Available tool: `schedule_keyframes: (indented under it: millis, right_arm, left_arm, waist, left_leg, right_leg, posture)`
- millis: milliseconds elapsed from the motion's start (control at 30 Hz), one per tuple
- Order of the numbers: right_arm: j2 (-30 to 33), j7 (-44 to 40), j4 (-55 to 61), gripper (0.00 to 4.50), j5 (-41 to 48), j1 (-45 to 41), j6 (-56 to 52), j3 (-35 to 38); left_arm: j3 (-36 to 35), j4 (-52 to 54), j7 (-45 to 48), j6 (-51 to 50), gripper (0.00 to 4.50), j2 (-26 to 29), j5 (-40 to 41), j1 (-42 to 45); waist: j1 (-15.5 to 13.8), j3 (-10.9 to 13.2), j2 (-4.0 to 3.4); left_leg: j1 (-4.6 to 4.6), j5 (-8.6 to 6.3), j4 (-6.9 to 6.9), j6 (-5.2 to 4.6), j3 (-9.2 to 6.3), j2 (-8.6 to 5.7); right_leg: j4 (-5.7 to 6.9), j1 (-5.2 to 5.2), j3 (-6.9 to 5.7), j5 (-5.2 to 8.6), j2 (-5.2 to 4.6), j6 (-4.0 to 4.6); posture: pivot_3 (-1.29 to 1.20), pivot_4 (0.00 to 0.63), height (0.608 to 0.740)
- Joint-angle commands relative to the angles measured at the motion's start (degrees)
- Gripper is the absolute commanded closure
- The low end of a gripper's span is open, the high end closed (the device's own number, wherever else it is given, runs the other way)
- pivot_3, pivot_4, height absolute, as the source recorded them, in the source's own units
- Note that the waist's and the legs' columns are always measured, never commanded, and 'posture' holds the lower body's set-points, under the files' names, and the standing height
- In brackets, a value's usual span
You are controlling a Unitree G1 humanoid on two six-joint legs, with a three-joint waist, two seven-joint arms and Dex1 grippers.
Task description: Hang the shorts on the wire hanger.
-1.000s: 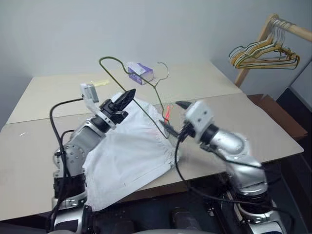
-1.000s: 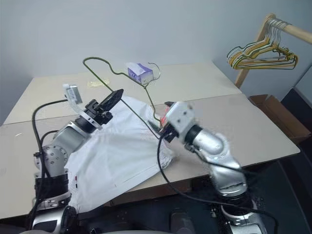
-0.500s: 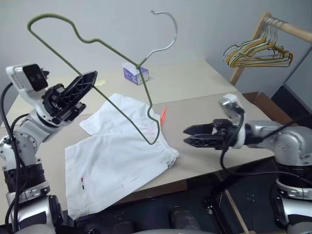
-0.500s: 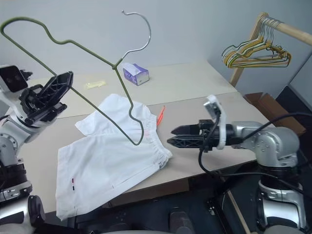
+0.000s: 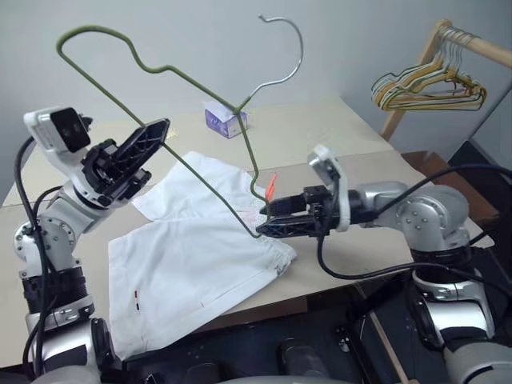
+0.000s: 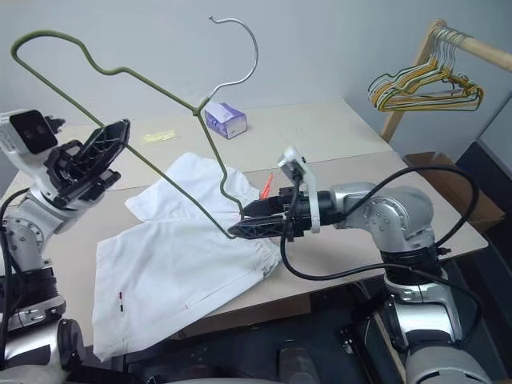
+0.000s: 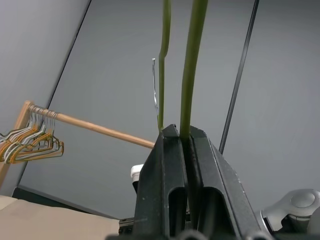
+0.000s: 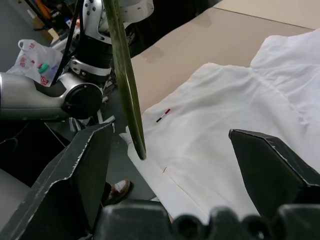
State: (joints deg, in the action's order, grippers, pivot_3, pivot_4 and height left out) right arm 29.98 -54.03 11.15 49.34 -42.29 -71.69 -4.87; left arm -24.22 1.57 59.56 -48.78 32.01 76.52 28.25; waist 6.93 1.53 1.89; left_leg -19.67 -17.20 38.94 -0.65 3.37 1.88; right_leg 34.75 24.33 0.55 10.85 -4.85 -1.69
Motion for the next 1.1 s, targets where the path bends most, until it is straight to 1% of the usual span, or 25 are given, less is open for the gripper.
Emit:
schedule_keyframes:
  millis: [33,367,467,500,600,633,667,800,833,967,1100]
  right_arm:
    - [-0.24,1.27,2.67,0.2,2.33,-2.13,-2.58,0.31]
    - [-1.08,2.94,3.79,0.2,3.06,-3.09,-4.18,-0.87]
    - [-1.58,3.76,2.79,0.73,2.64,-3.72,-4.39,-0.81]
    - [-1.59,3.86,2.58,1.01,2.54,-3.82,-4.39,-0.85]
    - [-1.34,4.03,2.3,2.12,2.24,-4.0,-4.29,-1.28]
    - [-1.18,3.97,2.47,2.55,2.12,-3.92,-4.13,-1.55]
    - [-1.05,3.89,2.57,2.85,2.03,-3.87,-3.99,-1.75]
    - [-1.2,4.66,2.51,4.26,1.55,-3.74,-3.71,-2.12]
    - [-1.08,4.69,2.73,4.46,1.31,-3.65,-3.47,-2.36]
    - [-1.13,4.96,2.8,4.46,1.16,-3.42,-3.06,-2.31]
    - [-1.9,6.16,2.76,4.5,2.21,-3.34,-3.24,-0.07]
  left_arm:
    - [-0.28,2.06,0.71,1.67,4.5,-0.49,-0.69,0.09]
    - [-0.08,2.17,1.38,3.3,4.5,-1.71,-2.45,-0.75]
    - [0.08,2.5,1.45,3.74,4.5,-1.93,-2.67,-1.06]
    - [0.09,2.52,1.4,3.9,4.5,-2.05,-2.78,-1.06]
    - [0.22,2.41,1.37,4.19,4.5,-2.29,-3.09,-0.87]
    - [0.26,2.42,1.37,4.26,4.5,-2.39,-3.2,-0.84]
    - [0.27,2.42,1.38,4.29,4.5,-2.48,-3.33,-0.79]
    - [0.66,2.8,1.55,4.86,4.5,-2.91,-4.3,-0.92]
    - [0.66,2.81,1.48,5.0,4.5,-3.07,-4.35,-0.92]
    - [1.28,3.57,1.34,7.02,4.5,-3.86,-6.31,-1.46]
    - [2.16,3.64,-1.69,7.2,3.5,-4.09,-8.4,-1.54]
  waist:
    - [0.01,0.0,0.0]
    - [0.12,0.0,0.0]
    - [0.15,0.0,0.0]
    - [0.14,0.0,0.0]
    - [0.13,0.0,0.0]
    - [0.13,0.0,0.0]
    - [0.13,0.0,0.0]
    - [0.16,0.0,0.0]
    - [0.21,0.0,0.0]
    - [0.19,0.0,0.0]
    - [0.19,0.0,0.0]
  left_leg:
    - [-0.01,0.0,0.0,0.0,-0.01,0.0]
    - [-0.04,0.0,0.02,0.0,-0.01,0.0]
    - [-0.05,0.0,0.02,0.0,-0.01,0.0]
    - [-0.05,0.0,0.02,0.0,-0.01,0.0]
    - [-0.05,0.0,0.03,0.0,-0.01,0.0]
    - [-0.05,0.0,0.03,0.0,-0.01,0.0]
    - [-0.05,0.0,0.03,0.0,-0.01,0.0]
    - [-0.06,0.0,0.03,0.0,-0.01,0.0]
    - [-0.05,0.0,0.02,0.0,-0.01,0.0]
    - [-0.06,0.0,0.03,0.0,-0.02,0.0]
    - [-0.06,0.0,0.04,0.0,-0.02,0.0]
  right_leg:
    - [-0.01,0.0,-0.02,0.0,0.0,0.0]
    - [-0.01,0.0,-0.02,0.0,0.0,0.0]
    - [0.0,0.01,-0.03,0.0,0.0,0.0]
    - [0.0,0.01,-0.02,0.0,0.0,0.0]
    - [-0.01,0.0,-0.02,-0.01,0.0,-0.01]
    - [-0.01,0.0,-0.03,-0.01,0.0,-0.01]
    - [-0.01,0.01,-0.03,-0.01,0.0,-0.01]
    - [-0.01,0.0,-0.03,-0.01,0.0,-0.01]
    - [-0.01,0.01,-0.03,-0.01,0.0,-0.01]
    - [0.0,0.0,-0.03,-0.01,0.0,-0.01]
    - [-0.01,0.0,-0.04,-0.01,0.0,-0.01]
  posture:
    - [-0.1,0.0,0.74]
    - [-0.11,0.0,0.74]
    - [-0.1,0.0,0.74]
    - [-0.1,0.0,0.74]
    - [-0.1,0.0,0.74]
    - [-0.1,0.0,0.74]
    - [-0.1,0.0,0.74]
    - [-0.11,0.0,0.74]
    - [-0.11,0.0,0.74]
    - [-0.11,0.0,0.74]
    - [-0.11,0.0,0.74]
